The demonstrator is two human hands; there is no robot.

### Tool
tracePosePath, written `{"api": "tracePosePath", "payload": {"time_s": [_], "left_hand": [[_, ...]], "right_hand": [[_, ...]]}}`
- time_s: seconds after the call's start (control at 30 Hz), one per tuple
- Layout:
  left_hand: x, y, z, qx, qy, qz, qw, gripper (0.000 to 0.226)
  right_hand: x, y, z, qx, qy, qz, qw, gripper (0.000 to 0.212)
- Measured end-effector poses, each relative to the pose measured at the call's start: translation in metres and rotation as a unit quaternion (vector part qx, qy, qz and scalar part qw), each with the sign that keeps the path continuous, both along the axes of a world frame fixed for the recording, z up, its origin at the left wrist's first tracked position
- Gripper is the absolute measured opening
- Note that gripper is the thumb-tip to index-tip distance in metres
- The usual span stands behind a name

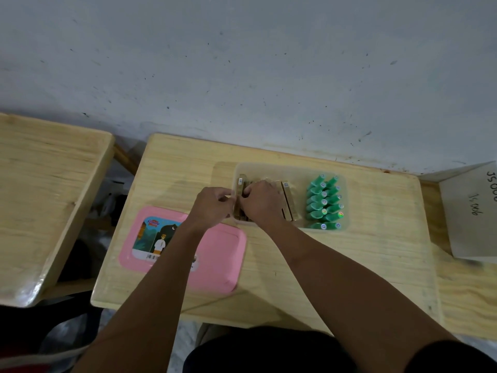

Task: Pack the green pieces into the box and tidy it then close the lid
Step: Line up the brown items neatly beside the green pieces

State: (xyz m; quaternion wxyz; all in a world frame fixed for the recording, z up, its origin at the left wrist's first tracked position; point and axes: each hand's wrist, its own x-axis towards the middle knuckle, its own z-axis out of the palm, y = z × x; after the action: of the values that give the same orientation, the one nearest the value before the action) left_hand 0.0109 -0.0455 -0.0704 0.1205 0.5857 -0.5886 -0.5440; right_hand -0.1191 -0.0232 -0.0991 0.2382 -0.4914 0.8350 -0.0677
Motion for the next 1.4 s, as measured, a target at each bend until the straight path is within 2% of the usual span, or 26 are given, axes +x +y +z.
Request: {"api": "tracePosePath", "payload": {"time_s": [0.17, 0.27, 0.37, 0.5, 0.63, 0.8, 0.97, 1.1, 1.23, 1.4], "left_hand": [[-0.001, 0.002, 0.000, -0.018, -0.011, -0.002, 1.000, 0.023], [-0.002, 0.005, 0.001, -0.037, -0.018, -0.010, 0.999, 0.025], [-0.003, 0.006, 0.002, -0.052, -0.022, -0.019, 0.998, 0.026], [-0.001, 0.000, 0.002, -0.034, -0.013, -0.020, 0.999, 0.027], [0.001, -0.002, -0.003, -0.025, -0.007, -0.026, 0.999, 0.033], [0.003, -0.004, -0.008, -0.013, -0.013, -0.026, 0.999, 0.037], [0.003, -0.006, -0.009, -0.009, -0.016, -0.026, 1.000, 0.037], [0.002, -0.006, -0.009, -0.016, -0.017, -0.026, 0.999, 0.036], [0.002, -0.006, -0.010, -0.018, -0.022, -0.022, 0.999, 0.036], [0.002, -0.004, -0.008, -0.019, -0.015, -0.014, 1.000, 0.034]], "right_hand": [[0.000, -0.002, -0.005, 0.017, -0.025, 0.003, 1.000, 0.024], [-0.004, -0.003, -0.009, 0.010, -0.115, -0.032, 0.993, 0.017], [-0.003, -0.005, -0.006, 0.004, -0.176, -0.044, 0.983, 0.031], [-0.007, -0.011, -0.003, 0.029, -0.164, -0.026, 0.986, 0.037], [-0.007, -0.013, 0.004, 0.032, -0.176, -0.019, 0.984, 0.059], [-0.003, -0.006, -0.004, 0.023, -0.101, 0.063, 0.993, 0.052], [-0.011, -0.001, -0.003, 0.041, -0.112, 0.115, 0.986, 0.058], [-0.013, -0.003, -0.002, 0.030, -0.162, 0.074, 0.984, 0.064], [-0.008, -0.004, -0.002, 0.016, -0.192, 0.020, 0.981, 0.056], [-0.007, -0.003, -0.003, -0.005, -0.187, -0.005, 0.982, 0.045]]}}
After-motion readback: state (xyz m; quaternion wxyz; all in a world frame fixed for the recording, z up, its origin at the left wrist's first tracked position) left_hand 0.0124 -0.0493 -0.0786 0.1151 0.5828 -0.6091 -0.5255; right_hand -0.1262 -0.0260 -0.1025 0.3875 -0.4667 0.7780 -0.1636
